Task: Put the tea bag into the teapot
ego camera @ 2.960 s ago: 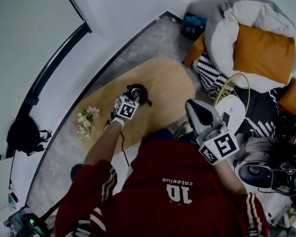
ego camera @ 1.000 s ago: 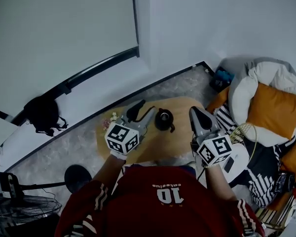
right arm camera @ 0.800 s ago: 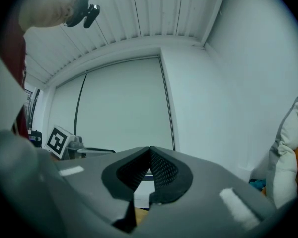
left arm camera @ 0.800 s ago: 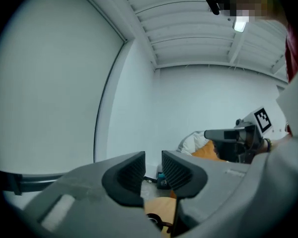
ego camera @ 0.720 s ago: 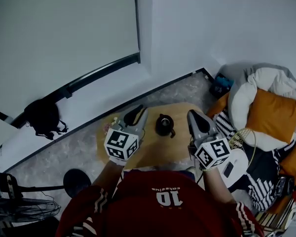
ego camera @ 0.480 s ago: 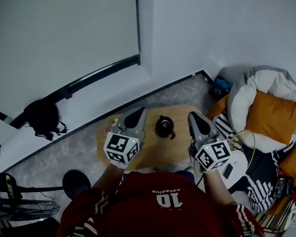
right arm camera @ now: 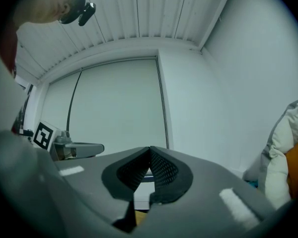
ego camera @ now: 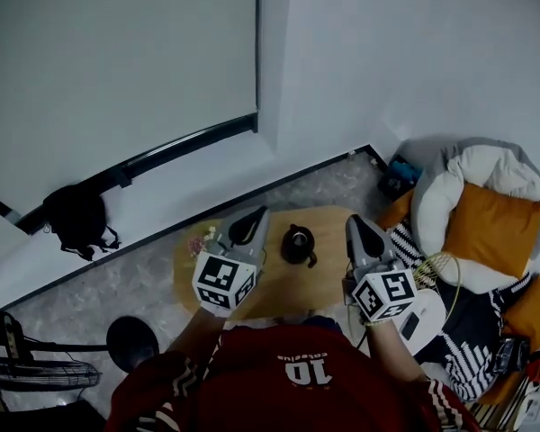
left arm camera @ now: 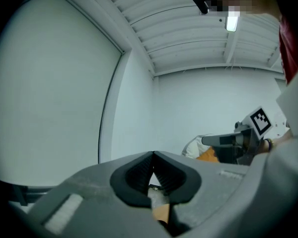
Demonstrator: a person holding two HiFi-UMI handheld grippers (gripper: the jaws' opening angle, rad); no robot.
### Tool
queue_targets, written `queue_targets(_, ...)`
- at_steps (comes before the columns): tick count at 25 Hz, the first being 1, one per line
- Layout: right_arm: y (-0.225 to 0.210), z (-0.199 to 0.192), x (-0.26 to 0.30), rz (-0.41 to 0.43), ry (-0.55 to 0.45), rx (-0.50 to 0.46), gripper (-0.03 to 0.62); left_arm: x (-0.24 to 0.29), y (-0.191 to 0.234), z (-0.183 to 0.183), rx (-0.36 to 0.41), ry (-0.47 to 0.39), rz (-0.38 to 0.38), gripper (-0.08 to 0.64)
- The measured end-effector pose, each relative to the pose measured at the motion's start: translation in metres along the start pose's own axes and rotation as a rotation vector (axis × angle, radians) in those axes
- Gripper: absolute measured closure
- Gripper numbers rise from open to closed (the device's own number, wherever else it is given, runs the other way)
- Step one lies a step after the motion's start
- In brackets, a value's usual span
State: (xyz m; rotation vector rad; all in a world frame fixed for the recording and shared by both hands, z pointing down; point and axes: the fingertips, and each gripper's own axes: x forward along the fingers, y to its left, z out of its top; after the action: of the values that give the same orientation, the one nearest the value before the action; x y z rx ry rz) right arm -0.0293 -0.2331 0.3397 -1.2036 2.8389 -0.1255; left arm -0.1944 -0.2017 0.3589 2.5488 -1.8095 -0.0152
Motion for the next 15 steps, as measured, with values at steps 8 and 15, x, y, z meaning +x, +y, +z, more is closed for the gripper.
queue_targets(8, 0.0048, -0.0008, -0.0005, 0.042, 0.012, -0.013, 0.592, -0.0023, -0.0031, -0.001, 0.008, -0.003, 0.014, 0.558)
queue_targets(15, 0.0018, -0.0041, -0.0058, 0.046, 0.016, -0.011, 0.592, -0.0001, -0.002, -0.0039, 0.011, 0.001, 0.012, 0.558)
